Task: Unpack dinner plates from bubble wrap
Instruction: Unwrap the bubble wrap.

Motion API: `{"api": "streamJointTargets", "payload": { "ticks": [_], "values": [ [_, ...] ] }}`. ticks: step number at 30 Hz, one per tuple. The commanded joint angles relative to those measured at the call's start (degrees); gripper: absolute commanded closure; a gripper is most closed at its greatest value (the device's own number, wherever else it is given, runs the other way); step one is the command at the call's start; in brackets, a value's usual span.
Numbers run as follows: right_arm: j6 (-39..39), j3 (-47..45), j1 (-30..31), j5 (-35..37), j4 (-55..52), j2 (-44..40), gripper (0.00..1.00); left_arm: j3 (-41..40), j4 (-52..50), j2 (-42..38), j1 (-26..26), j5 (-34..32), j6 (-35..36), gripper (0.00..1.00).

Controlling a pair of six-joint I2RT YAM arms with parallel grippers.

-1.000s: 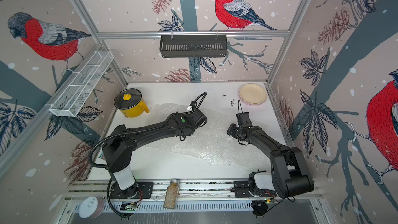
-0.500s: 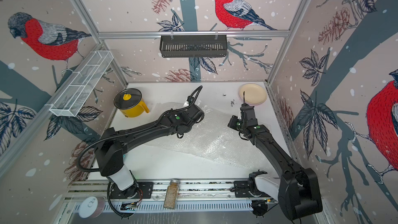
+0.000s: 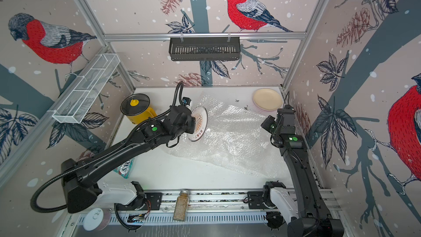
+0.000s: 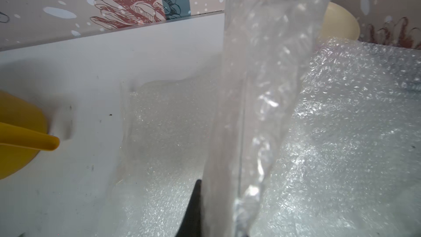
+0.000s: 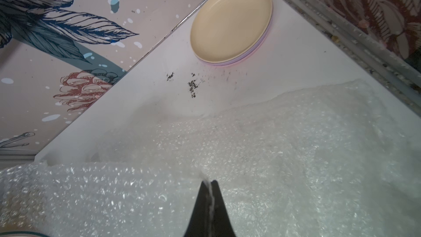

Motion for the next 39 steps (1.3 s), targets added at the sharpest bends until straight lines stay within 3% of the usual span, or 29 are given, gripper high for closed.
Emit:
{"api": "streamJointTargets", "payload": {
  "ticks": [1, 6, 11, 17, 21, 23, 29, 32, 35, 37, 39],
  "values": [
    [-2.01, -0.03, -2.27, 2.24, -1.44, 0.83, 0.94, -1.04, 3.61, -1.27, 2.04, 7.42, 0.11, 1.00],
    [-2.33, -5.02, -4.92, 1.80, 1.95, 4.21, 0.92, -3.57, 9.23, 0.50, 5.63, 18.97, -1.73, 1.00],
    [-2.55, -6.51, -6.85, 1.35, 3.74, 8.62, 0.91, -8.57, 14.96, 3.41, 7.60, 24.94, -5.22, 1.00],
    [-2.02, -7.67, -7.21, 4.15, 7.35, 13.04, 0.88, -15.68, 24.07, 7.40, 13.63, 39.95, -10.84, 1.00],
    [-1.88, -7.96, -7.18, 3.30, 10.15, 16.36, 0.77, -18.59, 28.48, 11.68, 14.90, 41.44, -11.47, 1.00],
    [-1.88, -8.09, -6.96, 2.00, 10.93, 17.18, 0.65, -19.78, 30.71, 13.24, 15.36, 41.45, -11.95, 1.00],
    [-2.08, -5.75, -2.34, 9.10, 7.75, 10.57, 0.35, -22.41, 32.81, 14.76, 16.76, 38.57, -12.81, 0.73],
    [-2.15, -2.69, 4.75, 13.16, 5.44, 6.47, 0.26, -23.42, 31.30, 14.23, 17.57, 35.95, -13.32, 0.55],
    [-2.06, -0.59, 15.97, 17.63, 4.71, 5.13, 0.14, -26.30, 30.12, 11.92, 20.00, 32.05, -15.25, 0.39],
    [-2.82, 0.38, 21.01, 14.63, 5.52, 6.25, 0.14, -28.72, 30.36, 9.11, 21.42, 30.85, -15.67, 0.35],
    [-2.59, -0.55, 25.36, 6.70, 9.83, 8.70, 0.14, -30.46, 29.77, 5.19, 21.60, 28.93, -14.98, 0.31]
  ]
}}
